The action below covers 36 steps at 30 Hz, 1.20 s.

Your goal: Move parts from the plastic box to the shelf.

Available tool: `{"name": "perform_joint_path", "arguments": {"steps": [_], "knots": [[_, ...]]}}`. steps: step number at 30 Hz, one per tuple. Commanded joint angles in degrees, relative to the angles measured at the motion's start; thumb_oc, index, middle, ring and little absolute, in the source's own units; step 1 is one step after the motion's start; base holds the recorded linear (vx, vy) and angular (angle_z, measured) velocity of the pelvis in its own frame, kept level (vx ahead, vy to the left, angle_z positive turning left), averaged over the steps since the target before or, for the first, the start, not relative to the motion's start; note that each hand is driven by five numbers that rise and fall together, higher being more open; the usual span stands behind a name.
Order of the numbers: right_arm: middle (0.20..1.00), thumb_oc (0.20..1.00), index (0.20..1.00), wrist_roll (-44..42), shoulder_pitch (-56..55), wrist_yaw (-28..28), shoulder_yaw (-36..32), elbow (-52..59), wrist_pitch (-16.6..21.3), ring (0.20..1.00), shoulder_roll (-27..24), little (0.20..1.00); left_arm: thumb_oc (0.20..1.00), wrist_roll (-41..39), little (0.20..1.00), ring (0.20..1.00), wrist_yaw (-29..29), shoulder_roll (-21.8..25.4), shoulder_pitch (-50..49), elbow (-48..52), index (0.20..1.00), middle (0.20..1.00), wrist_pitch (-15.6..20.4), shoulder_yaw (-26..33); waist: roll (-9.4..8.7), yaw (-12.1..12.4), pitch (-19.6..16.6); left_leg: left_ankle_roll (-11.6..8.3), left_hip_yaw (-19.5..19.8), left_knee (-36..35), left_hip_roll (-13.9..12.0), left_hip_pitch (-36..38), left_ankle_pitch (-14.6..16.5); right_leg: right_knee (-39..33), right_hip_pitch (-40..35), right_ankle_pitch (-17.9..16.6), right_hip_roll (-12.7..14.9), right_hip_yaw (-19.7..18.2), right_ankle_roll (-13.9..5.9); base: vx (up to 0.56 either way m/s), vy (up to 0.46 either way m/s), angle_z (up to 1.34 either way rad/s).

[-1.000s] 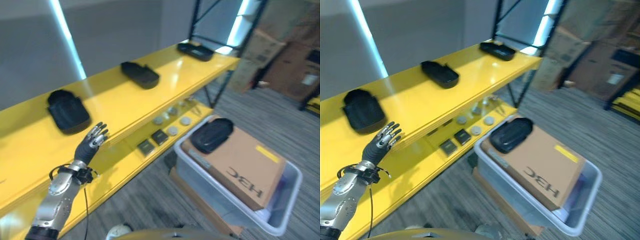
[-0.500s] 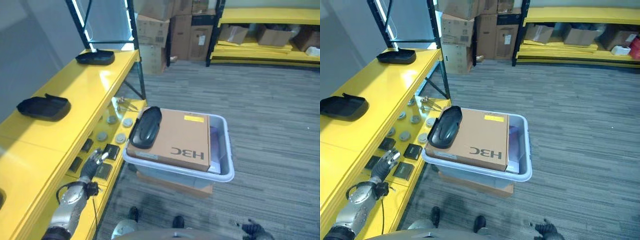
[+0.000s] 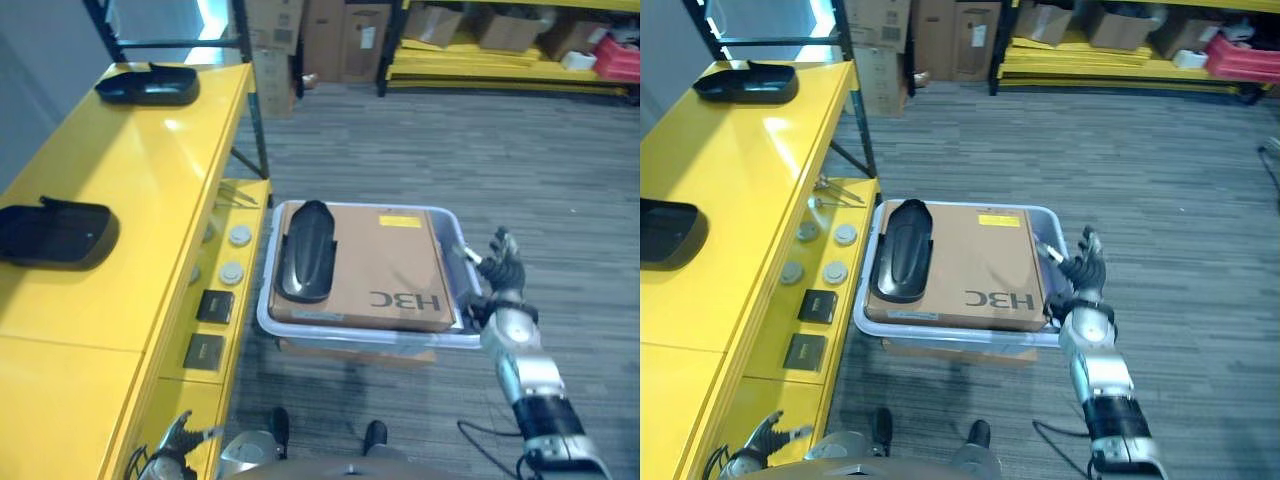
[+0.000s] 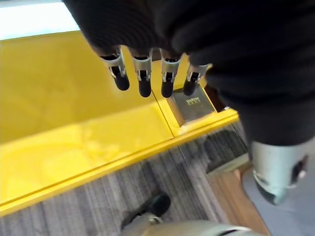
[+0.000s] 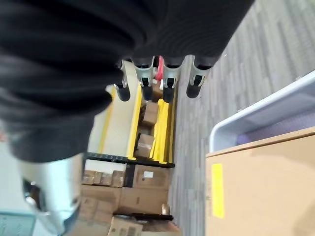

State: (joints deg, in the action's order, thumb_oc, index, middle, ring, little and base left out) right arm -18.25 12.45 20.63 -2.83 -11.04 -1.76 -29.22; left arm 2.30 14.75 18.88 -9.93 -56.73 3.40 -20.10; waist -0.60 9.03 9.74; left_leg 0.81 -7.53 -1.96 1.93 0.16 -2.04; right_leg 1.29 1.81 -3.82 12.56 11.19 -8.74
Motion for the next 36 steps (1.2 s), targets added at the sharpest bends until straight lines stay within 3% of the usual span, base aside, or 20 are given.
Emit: {"name": "perform_joint_path", "arguments": {"steps": [1,4,5,9,15,24,31,36], "knots": [[1.0,1.0,1.0,2.29,6.04,2.96,0.17,-1.59,-4.78,1.0,-5.82,1.0,1.0,-2.21,1.0,1.0,1.92,-0.24,0.09,-2.27,1.0,1.0,4.31,0.75,1.85,3.65,-0.16,-2.12,5.88,0.66,-4.64,-3.97,0.85,7.12,1.68,5.73,0.79,2.61,-2.18,-0.05,-0.002,0.38],[1.0,1.0,1.0,2.81,10.25,3.67,2.93,-6.13,-8.62,1.0,-6.04,1.0,1.0,-2.66,1.0,1.0,1.79,-0.64,0.21,-5.09,1.0,1.0,6.0,0.69,1.88,6.12,0.43,-2.35,7.72,0.45,-4.47,-4.93,0.49,6.66,1.49,5.77,1.02,4.25,-1.94,-0.04,-0.003,0.33],[1.0,1.0,1.0,2.78,10.48,3.68,3.05,-6.34,-8.54,1.0,-6.07,1.0,1.0,-2.66,1.0,1.0,1.79,-0.69,0.28,-5.18,1.0,1.0,6.08,0.74,1.89,6.0,0.46,-2.36,7.79,0.46,-4.46,-4.97,0.48,6.64,1.47,5.78,1.02,4.32,-1.94,-0.04,-0.001,0.29],[1.0,1.0,1.0,1.64,16.97,5.11,8.68,-21.7,-7.52,1.0,-5.2,1.0,1.0,-1.47,1.0,1.0,1.62,-1.24,0.98,-7.87,1.0,1.0,8.16,-0.5,2.24,10.04,1.51,-2.73,10.64,0.58,-4.01,-6.83,-0.12,6.0,1.25,5.67,1.55,6.95,-1.5,-0.06,0.018,0.46],[1.0,1.0,1.0,0.22,20.93,5.71,13.05,-30.13,-7.94,1.0,-3.59,1.0,1.0,-1.19,1.0,1.0,0.6,-1.35,2.2,-8.73,1.0,1.0,8.97,-1.73,2.76,12.77,2.73,-2.89,13.05,0.98,-2.99,-8.59,-0.43,5.78,1.6,5.62,2.17,8.53,-1.26,-0.06,0.035,0.27],[1.0,1.0,1.0,-0.73,20.1,8.15,14.94,-33.61,-8.36,1.0,-1.57,1.0,1.0,-1.77,1.0,1.0,0.62,-1.73,2.29,-8.87,1.0,1.0,9.75,-1.83,2.59,14.15,3.59,-3.12,14.34,1.84,-2.37,-9.36,0.18,5.84,1.6,5.94,2.7,8.93,-1.28,-0.02,0.041,0.11],[1.0,1.0,1.0,7.21,20.3,7.11,18.01,-38.8,-16.76,1.0,-3.69,1.0,1.0,-2.47,1.0,1.0,0.59,-0.81,2.32,-7.77,1.0,1.0,10.12,-1.18,1.64,14.85,3.97,-3.0,14.75,2.02,-2.09,-9.7,0.46,5.89,1.77,5.96,2.59,8.86,-1.4,-0.01,0.011,0.05],[1.0,1.0,1.0,12.07,21.35,4.35,22.08,-45.82,-17.84,1.0,-5.14,1.0,1.0,-2.97,1.0,1.0,-0.09,0.21,3.06,-7.08,1.0,1.0,10.52,-1.81,1.51,15.66,4.38,-2.95,15.14,2.02,-1.86,-10.21,0.38,6.15,2.22,5.89,2.65,9.15,-1.53,-0.03,0.002,0.07]]}}
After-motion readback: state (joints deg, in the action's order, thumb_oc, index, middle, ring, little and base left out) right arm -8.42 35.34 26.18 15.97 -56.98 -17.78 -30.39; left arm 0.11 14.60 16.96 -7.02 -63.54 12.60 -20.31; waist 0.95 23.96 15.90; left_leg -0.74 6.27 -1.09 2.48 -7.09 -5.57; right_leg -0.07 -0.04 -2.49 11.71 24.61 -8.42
